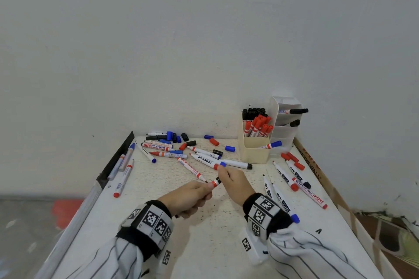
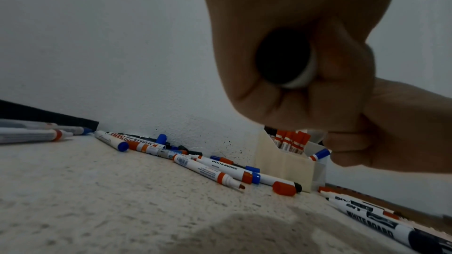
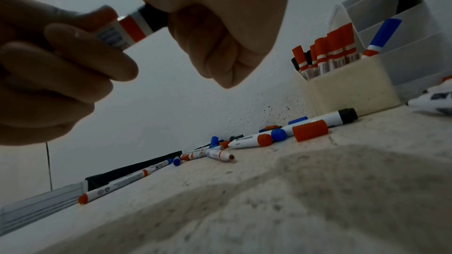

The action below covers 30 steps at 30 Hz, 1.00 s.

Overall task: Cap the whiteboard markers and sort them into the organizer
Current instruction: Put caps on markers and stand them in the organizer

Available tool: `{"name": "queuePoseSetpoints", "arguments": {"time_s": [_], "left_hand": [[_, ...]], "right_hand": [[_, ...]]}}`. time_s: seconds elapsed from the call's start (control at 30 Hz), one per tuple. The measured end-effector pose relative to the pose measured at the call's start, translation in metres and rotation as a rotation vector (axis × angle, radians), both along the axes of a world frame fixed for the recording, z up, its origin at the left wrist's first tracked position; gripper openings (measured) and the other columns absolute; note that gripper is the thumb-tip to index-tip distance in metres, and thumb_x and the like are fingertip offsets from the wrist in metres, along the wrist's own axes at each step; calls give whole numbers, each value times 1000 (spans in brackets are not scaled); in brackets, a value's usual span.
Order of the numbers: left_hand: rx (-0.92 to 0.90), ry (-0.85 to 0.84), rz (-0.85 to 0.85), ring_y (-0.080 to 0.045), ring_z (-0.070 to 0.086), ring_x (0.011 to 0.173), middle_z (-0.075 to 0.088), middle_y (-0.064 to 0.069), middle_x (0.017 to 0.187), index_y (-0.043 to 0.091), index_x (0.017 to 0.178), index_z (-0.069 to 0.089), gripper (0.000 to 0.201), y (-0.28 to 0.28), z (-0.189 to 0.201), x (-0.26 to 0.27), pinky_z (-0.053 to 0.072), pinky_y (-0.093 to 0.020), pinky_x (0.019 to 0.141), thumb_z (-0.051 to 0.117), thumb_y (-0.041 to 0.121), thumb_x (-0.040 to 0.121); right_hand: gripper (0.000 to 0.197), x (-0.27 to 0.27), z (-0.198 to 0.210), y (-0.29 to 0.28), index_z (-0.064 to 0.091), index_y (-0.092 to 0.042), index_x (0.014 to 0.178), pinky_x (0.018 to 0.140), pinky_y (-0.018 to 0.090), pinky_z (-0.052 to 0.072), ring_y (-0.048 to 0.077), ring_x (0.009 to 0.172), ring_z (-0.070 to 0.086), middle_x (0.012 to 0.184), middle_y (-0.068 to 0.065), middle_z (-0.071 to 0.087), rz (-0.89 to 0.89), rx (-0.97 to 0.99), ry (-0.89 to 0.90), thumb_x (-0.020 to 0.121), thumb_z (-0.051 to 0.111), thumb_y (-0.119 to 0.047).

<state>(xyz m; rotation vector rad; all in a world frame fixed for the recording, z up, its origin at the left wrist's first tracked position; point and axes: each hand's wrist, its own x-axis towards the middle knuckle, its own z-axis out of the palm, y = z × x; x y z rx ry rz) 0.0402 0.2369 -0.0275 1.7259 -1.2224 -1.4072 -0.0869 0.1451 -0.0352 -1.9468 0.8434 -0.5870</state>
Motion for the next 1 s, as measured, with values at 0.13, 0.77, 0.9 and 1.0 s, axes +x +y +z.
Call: {"name": "queuePoseSetpoints", "arguments": {"time_s": [0.13, 0.77, 0.9, 1.0], "left_hand": [[-109, -191, 32, -12, 55, 73, 61, 2, 89, 23, 101, 58, 42, -20, -2, 5, 40, -20, 62, 26, 49, 97], [-41, -1231, -88, -24, 26, 135, 35, 1, 141, 36, 135, 34, 44, -65, -50, 69, 15, -50, 113, 44, 32, 93], [-34, -1305, -106, -25, 26, 133, 33, -2, 142, 28, 128, 45, 35, -64, -49, 75, 18, -46, 112, 45, 34, 94], [-48, -1302, -126, -24, 34, 127, 41, -2, 134, 23, 126, 47, 37, -62, -44, 80, 26, -42, 108, 44, 39, 94]], "right_hand": [[34, 4, 15, -26, 46, -16, 67, 56, 24, 31, 10, 57, 37, 61, -4, 41, 40, -150, 90, 95, 43, -34], [18, -18, 80, -174, 55, -7, 108, 62, 19, 49, 21, 79, 62, 93, 13, 63, -476, -393, -78, 96, 44, -16], [16, -4, 89, -182, 54, -5, 106, 69, 12, 52, 1, 69, 62, 94, 10, 62, -454, -403, -207, 96, 43, -9], [17, 9, 96, -185, 54, -2, 106, 58, 3, 44, 2, 67, 60, 91, 10, 60, -428, -441, -157, 96, 41, -6]]}}
